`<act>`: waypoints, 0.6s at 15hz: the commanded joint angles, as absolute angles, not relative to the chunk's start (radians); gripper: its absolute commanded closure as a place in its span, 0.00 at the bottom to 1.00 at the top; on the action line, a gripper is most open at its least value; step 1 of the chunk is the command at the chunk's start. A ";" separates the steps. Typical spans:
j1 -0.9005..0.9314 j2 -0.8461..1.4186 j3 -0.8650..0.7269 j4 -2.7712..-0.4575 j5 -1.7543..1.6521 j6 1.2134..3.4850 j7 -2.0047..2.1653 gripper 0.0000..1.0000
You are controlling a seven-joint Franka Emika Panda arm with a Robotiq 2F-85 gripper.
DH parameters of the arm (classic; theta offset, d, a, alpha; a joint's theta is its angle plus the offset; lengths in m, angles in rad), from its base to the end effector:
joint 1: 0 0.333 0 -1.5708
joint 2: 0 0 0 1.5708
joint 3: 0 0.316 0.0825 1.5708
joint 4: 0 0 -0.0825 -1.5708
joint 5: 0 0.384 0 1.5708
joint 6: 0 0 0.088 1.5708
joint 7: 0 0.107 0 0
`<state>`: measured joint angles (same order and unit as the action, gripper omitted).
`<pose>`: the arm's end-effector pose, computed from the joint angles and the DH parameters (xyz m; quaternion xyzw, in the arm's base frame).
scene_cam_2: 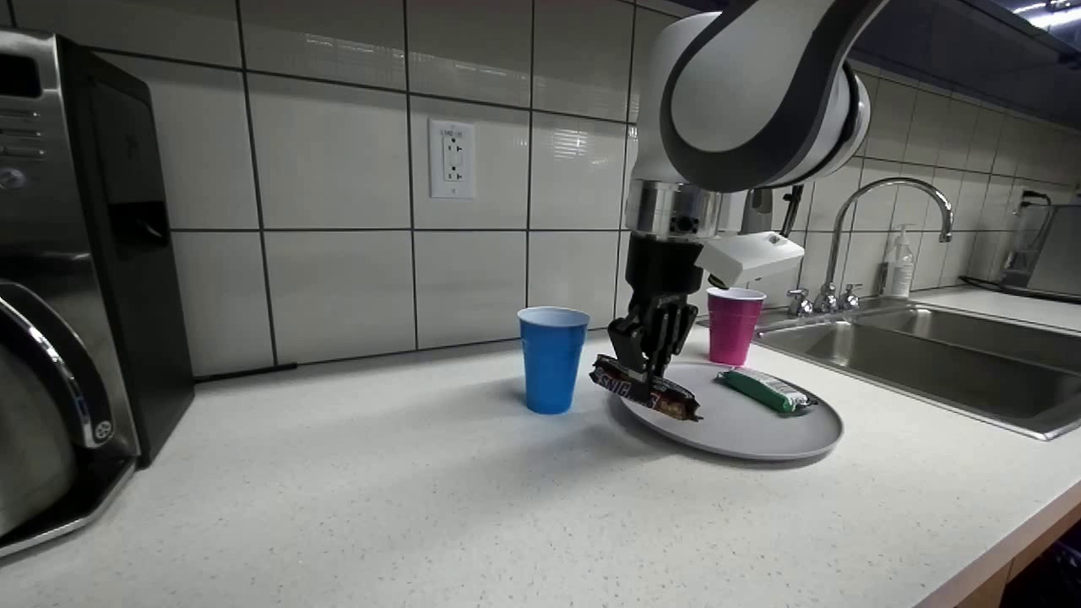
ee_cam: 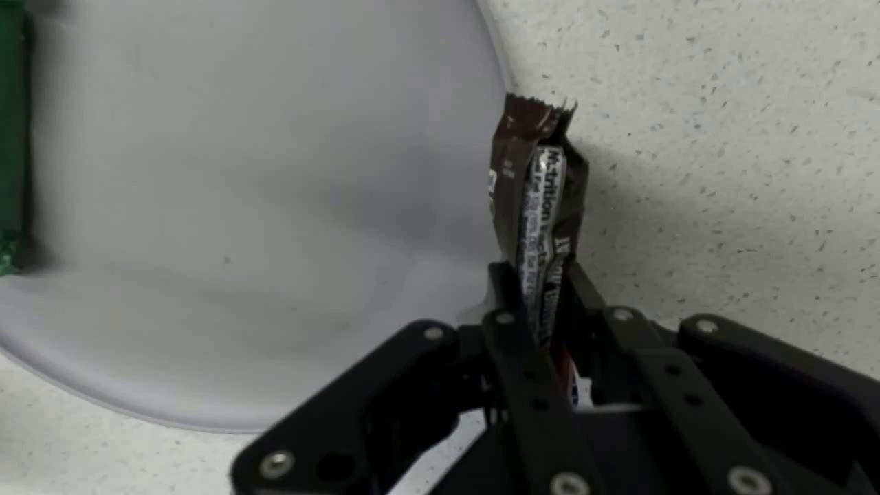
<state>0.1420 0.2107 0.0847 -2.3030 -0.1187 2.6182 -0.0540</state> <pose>0.5233 0.1237 0.2656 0.9806 0.1874 0.0547 0.0189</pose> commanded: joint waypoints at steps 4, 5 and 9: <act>0.103 0.187 0.058 -2.314 -0.094 2.610 -0.016 0.95; 0.099 0.189 0.054 -2.313 -0.094 2.611 -0.015 0.95; 0.087 0.196 0.041 -2.308 -0.089 2.612 -0.009 0.95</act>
<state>0.1022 0.2109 0.0402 -2.3031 -0.1030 2.6182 -0.0263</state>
